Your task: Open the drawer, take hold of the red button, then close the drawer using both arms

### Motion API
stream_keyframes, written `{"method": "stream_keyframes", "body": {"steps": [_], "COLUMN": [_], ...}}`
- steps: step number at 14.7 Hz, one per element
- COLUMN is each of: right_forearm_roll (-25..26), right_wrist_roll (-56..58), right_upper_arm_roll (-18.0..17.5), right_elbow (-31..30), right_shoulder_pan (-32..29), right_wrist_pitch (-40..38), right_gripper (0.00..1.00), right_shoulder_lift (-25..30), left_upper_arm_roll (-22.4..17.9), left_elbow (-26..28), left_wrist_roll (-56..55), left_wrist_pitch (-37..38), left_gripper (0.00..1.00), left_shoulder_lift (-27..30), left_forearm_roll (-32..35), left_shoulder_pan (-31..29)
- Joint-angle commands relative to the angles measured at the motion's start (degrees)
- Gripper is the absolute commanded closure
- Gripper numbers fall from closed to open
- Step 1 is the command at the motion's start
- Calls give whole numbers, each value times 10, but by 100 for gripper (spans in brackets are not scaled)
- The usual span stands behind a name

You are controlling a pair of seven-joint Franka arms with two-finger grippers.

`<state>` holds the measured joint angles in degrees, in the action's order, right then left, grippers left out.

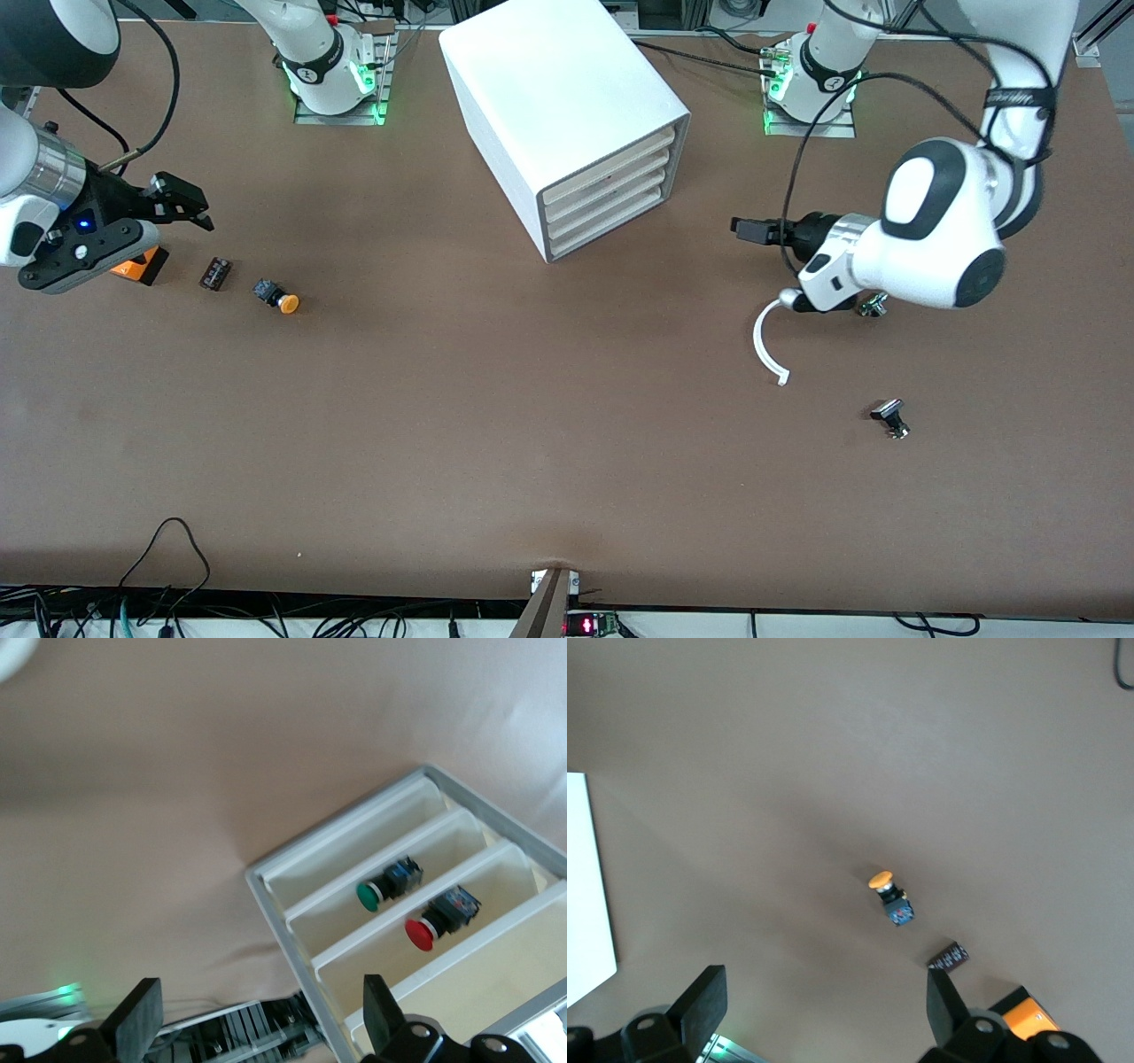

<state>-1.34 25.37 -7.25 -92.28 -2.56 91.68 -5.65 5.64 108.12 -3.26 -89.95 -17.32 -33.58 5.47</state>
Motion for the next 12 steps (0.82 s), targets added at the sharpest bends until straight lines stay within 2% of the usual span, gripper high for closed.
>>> {"method": "stream_keyframes", "body": {"steps": [1, 3, 6, 7, 9, 12], "right_forearm_roll": [-6, -8, -7, -8, -10, -14], "right_wrist_roll": [-1, 8, 9, 20, 92, 202], "right_upper_arm_roll": [-28, -30, -34, -36, -36, -36], "right_elbow": [24, 22, 25, 26, 40, 57], "right_shoulder_pan": [30, 39, 68, 74, 103, 137], "right_wrist_pitch": [26, 78, 83, 84, 87, 140], "right_gripper": [0, 0, 0, 0, 0, 0], "right_shoulder_lift": [-36, -45, -52, -53, -67, -91], "left_upper_arm_roll": [2, 3, 4, 10, 30, 41], "left_elbow": [23, 42, 84, 90, 99, 117], "left_wrist_roll": [75, 139, 184, 186, 187, 230], "left_wrist_pitch": [0, -16, -64, -76, -81, -81], "left_gripper": [0, 0, 0, 0, 0, 2], "left_shoulder_lift": [-34, -56, -75, -75, -74, -73], "left_forearm_roll": [-68, -99, -190, -201, -216, -237], "left_shoulder_pan": [16, 33, 67, 76, 77, 77]}}
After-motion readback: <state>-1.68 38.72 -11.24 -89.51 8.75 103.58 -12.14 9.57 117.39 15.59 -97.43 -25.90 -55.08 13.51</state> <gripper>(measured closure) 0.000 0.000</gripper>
